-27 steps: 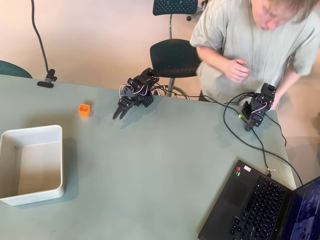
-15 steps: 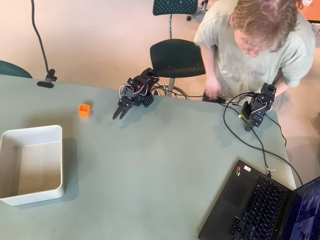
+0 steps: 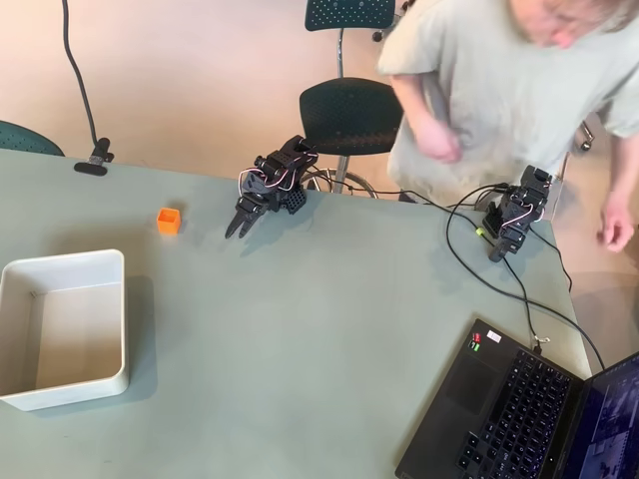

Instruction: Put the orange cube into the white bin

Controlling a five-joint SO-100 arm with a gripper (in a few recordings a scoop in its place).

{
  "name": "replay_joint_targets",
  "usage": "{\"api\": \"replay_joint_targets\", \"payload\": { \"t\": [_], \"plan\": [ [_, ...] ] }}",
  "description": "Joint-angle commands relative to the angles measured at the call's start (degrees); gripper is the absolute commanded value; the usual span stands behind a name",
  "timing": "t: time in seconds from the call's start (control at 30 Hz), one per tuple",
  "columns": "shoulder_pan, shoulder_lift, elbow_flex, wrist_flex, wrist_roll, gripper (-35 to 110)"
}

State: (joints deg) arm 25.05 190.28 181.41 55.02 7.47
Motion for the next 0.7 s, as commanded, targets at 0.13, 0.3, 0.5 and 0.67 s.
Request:
{"api": "replay_joint_targets", "payload": {
  "t": [0.13,0.3,0.5,0.67],
  "plan": [
    [0.3,1.9,0.0,-0.7,0.2,47],
    [0.6,1.9,0.0,-0.7,-0.2,47],
    [0.3,1.9,0.0,-0.7,-0.1,47],
    [0.6,1.9,0.0,-0.7,-0.4,47]
  ]
}}
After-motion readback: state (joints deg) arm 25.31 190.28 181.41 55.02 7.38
